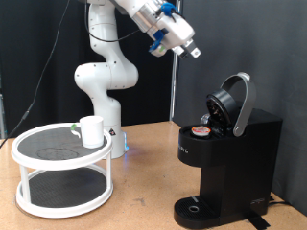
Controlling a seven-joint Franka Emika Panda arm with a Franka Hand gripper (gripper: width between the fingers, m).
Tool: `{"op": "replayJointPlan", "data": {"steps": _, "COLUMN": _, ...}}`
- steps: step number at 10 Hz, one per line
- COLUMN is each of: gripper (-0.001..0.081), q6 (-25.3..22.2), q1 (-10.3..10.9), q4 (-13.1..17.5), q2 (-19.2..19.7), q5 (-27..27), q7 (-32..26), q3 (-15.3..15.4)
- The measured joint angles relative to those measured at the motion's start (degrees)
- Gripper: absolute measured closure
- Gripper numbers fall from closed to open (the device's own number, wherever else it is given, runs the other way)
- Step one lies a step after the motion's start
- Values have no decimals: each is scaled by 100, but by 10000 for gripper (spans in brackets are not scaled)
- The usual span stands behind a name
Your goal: Make a cup of coffee with the keurig machine
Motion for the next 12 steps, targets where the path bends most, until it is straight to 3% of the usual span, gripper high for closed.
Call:
{"op": "replayJointPlan", "data": {"steps": 3, "gripper": 72, "q6": -47, "q1": 141, "q4": 271, "q2": 238, "q5": -40, "q7": 322, "q3": 375}}
{"op": "replayJointPlan", "data": {"steps": 6, "gripper": 72, "q6": 332, "q1": 193, "q4": 486, "q2": 497, "q5": -91, "q7": 900, "q3": 853}}
{"op": "replayJointPlan", "data": {"steps": 8, "gripper": 72, "q6": 431, "q1": 196, "q4": 554, "q2": 585, "q5": -110, "q7": 989, "q3": 919}}
{"op": "replayJointPlan", "data": {"steps": 10, "gripper": 72, "q6": 362, "q1": 198, "q4": 581, "q2": 605, "q5": 203, "q7": 913, "q3": 911}}
{"op": "replayJointPlan", "data": {"steps": 12, "gripper": 72, "q6": 228, "q1": 210, "q4": 840, "q2": 790, "q5": 350, "q7": 1013, "q3": 956}}
